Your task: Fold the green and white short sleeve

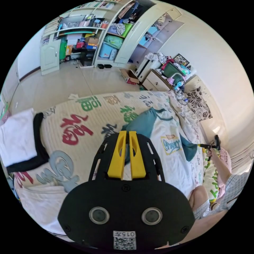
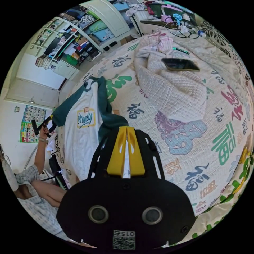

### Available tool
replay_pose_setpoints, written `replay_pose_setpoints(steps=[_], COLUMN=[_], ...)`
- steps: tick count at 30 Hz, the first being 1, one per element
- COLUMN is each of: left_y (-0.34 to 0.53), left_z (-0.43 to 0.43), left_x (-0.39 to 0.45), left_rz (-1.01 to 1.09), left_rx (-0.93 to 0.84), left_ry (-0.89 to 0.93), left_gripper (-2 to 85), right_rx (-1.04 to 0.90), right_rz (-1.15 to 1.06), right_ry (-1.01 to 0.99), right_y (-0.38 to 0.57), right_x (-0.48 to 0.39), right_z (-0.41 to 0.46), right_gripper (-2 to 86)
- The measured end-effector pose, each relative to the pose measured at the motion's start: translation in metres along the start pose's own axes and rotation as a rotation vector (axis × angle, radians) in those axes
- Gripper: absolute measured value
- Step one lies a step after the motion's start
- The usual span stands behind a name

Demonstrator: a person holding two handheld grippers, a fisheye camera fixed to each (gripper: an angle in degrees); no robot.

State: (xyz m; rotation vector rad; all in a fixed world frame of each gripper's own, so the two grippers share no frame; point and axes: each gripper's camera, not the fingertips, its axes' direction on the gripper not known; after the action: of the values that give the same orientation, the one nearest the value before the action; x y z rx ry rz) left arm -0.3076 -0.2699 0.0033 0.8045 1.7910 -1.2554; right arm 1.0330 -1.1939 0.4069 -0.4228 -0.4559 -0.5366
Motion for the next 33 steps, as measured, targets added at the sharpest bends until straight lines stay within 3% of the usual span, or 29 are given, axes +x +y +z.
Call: replay_pose_setpoints(steps=[3, 6, 10, 14, 17, 20, 25, 29, 33], left_y=[-0.031, -0.049, -0.055, -0.05, -0.03, 0.027, 0.183, 0.243, 0.255], left_z=[0.007, 0.046, 0.074, 0.086, 0.065, 0.019, 0.007, 0.002, 0.019], left_x=[-0.013, -0.027, -0.03, -0.032, -0.039, -0.034, -0.001, 0.028, 0.054], left_rz=[0.02, -0.006, -0.037, -0.01, -0.055, -0.064, -0.121, -0.12, 0.021], left_rx=[0.015, -0.079, -0.115, -0.169, -0.137, -0.067, -0.402, -0.463, -0.511], left_ry=[-0.111, -0.219, -0.297, -0.383, -0.365, -0.224, -0.043, -0.01, -0.112], left_gripper=[-0.1, 0.2, 1.9, 7.6, 10.6, 11.4, 11.8, 11.8, 9.8], right_rx=[0.059, 0.116, 0.23, 0.215, 0.171, 0.039, -0.357, -0.458, -0.457], right_rz=[-0.034, 0.0, 0.125, 0.164, 0.165, 0.025, -0.033, 0.026, -0.064], right_ry=[0.157, 0.358, 0.435, 0.491, 0.484, 0.258, 0.086, 0.07, 0.241], right_y=[-0.025, -0.053, -0.092, -0.124, -0.127, -0.089, 0.023, 0.065, 0.066], right_x=[-0.015, -0.013, 0.005, 0.01, 0.009, -0.005, -0.046, -0.064, -0.085], right_z=[-0.011, -0.016, -0.028, -0.025, -0.022, -0.011, 0.04, 0.057, 0.059], right_gripper=[-1.0, -1.0, -0.8, 0.5, 5.9, 8.8, 13.6, 13.4, 4.8])
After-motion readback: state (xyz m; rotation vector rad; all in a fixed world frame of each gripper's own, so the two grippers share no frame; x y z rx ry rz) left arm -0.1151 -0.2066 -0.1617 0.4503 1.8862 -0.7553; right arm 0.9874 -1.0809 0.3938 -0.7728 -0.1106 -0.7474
